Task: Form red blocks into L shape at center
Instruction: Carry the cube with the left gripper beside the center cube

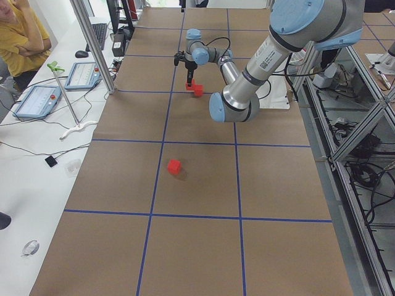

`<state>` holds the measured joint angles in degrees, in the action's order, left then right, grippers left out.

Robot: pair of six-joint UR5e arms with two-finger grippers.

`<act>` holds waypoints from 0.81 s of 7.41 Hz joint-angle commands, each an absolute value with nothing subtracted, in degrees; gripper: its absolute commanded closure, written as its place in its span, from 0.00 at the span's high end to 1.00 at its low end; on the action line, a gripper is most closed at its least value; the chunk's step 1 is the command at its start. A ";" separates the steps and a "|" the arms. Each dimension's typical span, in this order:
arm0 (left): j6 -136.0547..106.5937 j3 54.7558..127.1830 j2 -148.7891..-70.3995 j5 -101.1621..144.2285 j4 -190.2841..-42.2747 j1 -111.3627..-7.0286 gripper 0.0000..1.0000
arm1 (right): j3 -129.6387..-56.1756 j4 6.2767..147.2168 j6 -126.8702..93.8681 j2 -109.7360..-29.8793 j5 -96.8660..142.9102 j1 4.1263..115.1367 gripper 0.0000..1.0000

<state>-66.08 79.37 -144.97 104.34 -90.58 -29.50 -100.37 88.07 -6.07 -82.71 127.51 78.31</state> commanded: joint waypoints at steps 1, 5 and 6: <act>-66.09 79.28 -144.93 104.33 -90.62 -29.36 0.00 | -100.37 88.07 -6.06 -82.71 127.44 78.31 1.00; -66.01 77.96 -144.76 104.24 -94.39 -28.65 0.00 | -100.37 88.07 -6.06 -82.71 127.44 78.31 1.00; -66.01 77.78 -144.67 104.15 -94.39 -28.65 0.00 | -100.37 88.07 -6.06 -82.71 127.44 78.31 1.00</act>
